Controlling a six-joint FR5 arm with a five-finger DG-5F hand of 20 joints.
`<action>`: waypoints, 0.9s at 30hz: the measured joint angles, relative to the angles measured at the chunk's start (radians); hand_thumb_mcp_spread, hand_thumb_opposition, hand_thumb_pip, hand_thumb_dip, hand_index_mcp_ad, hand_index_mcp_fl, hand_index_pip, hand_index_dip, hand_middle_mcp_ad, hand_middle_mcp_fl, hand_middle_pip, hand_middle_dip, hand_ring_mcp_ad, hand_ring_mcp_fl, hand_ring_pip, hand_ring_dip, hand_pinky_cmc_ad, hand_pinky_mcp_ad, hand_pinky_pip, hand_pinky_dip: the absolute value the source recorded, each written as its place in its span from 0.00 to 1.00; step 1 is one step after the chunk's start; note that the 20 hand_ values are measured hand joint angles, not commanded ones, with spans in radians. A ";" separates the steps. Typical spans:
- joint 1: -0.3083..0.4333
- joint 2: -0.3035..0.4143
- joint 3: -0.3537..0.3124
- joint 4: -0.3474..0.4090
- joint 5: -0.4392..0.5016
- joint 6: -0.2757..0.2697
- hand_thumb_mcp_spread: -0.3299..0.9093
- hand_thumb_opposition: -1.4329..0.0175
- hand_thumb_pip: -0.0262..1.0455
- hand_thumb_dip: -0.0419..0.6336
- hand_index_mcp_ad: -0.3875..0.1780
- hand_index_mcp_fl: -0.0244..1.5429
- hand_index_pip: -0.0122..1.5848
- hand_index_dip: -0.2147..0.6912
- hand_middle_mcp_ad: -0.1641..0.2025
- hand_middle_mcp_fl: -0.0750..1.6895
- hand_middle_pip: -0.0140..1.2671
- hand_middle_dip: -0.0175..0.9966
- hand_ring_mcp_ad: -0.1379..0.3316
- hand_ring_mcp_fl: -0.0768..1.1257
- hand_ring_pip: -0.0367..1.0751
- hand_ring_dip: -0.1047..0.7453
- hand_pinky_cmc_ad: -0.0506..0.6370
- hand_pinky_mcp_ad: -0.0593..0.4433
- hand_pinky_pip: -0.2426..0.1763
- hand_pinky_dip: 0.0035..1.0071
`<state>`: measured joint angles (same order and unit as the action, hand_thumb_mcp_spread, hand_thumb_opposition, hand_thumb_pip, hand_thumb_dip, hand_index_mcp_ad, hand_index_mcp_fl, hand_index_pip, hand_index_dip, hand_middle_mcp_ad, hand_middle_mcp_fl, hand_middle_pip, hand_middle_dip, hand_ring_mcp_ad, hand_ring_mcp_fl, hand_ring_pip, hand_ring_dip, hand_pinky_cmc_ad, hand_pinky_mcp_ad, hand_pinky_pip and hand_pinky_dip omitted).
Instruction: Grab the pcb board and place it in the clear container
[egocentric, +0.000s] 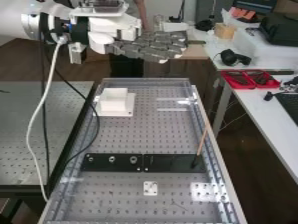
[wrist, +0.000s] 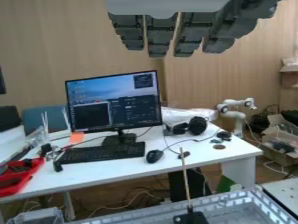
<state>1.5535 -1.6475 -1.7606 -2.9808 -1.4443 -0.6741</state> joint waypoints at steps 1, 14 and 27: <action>-0.002 -0.004 -0.006 0.007 0.004 0.003 0.27 1.00 0.03 0.07 0.66 0.01 0.01 0.24 0.51 0.05 0.01 0.04 0.37 0.07 0.04 0.14 0.17 0.21 0.55 0.01; -0.025 -0.063 -0.106 0.093 0.108 0.058 0.49 0.57 0.19 0.10 0.70 0.07 0.05 0.37 0.47 0.04 0.10 0.04 0.66 0.07 0.09 0.12 0.39 0.42 0.44 0.27; -0.046 -0.160 -0.132 0.184 0.173 0.055 0.63 0.50 0.27 0.17 0.66 0.15 0.06 0.51 0.47 0.04 0.11 0.07 0.69 0.07 0.10 0.12 0.40 0.41 0.36 0.24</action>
<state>1.5072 -1.8075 -1.8927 -2.7967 -1.2714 -0.6193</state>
